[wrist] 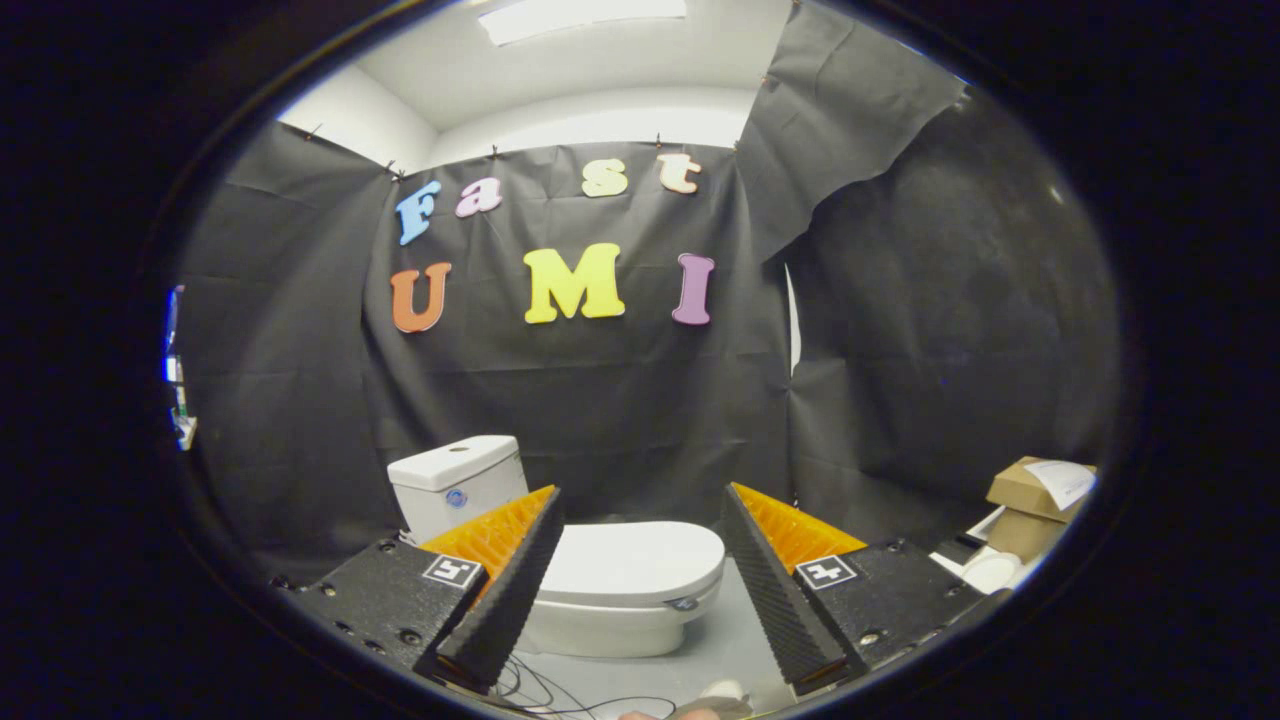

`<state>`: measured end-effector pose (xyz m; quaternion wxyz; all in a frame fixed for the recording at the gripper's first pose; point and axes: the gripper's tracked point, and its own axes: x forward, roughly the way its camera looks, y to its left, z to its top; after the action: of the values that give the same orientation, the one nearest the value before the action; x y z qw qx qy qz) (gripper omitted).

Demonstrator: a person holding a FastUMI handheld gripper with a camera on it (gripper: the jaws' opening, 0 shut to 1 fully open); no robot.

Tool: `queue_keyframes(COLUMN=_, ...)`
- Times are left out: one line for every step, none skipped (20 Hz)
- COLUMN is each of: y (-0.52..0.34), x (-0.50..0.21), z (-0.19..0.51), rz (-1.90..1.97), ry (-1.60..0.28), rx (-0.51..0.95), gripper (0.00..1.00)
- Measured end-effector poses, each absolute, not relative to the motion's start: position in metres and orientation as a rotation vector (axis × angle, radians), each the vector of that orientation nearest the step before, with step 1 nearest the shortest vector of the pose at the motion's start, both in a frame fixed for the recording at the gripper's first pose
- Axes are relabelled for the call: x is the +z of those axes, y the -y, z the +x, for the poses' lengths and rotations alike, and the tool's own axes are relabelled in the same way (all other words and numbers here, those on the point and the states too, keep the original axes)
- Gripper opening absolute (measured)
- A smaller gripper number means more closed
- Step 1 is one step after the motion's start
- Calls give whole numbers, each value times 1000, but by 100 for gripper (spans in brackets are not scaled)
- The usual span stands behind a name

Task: Open the toilet lid.

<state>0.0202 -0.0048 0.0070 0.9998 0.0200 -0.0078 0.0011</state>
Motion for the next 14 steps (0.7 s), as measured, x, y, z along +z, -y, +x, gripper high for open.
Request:
queue_keyframes(y=5, x=6, z=24, rz=48, ry=12, rx=7, gripper=99)
queue_keyframes(y=4, x=4, z=28, rz=54, ry=4, rx=10, gripper=99)
queue_keyframes(y=4, x=2, z=33, rz=63, ry=-1, rx=15, gripper=99)
queue_keyframes(y=3, x=-1, z=39, rz=74, ry=-14, rx=23, gripper=99)
queue_keyframes(y=2, x=-9, z=47, rz=86, ry=-40, rx=33, gripper=99)
queue_keyframes(y=-1, x=-14, z=55, rz=103, ry=-63, rx=46, gripper=99)
queue_keyframes(y=-2, x=-22, z=62, rz=124, ry=-92, rx=60, gripper=99)
queue_keyframes(y=-5, x=-32, z=72, rz=148, ry=-131, rx=74, gripper=99)
queue_keyframes(y=-4, x=-45, z=82, rz=179, ry=-171, rx=82, gripper=100)
queue_keyframes(y=-4, x=-58, z=92, rz=216, ry=-226, rx=85, gripper=100)
queue_keyframes(y=-3, x=-77, z=101, rz=255, ry=-296, rx=87, gripper=100)
queue_keyframes(y=-3, x=-94, z=110, rz=301, ry=-361, rx=86, gripper=100)
queue_keyframes(y=-1, x=-107, z=119, rz=347, ry=-420, rx=84, gripper=100)
queue_keyframes(y=1, x=-119, z=129, rz=398, ry=-456, rx=85, gripper=100)
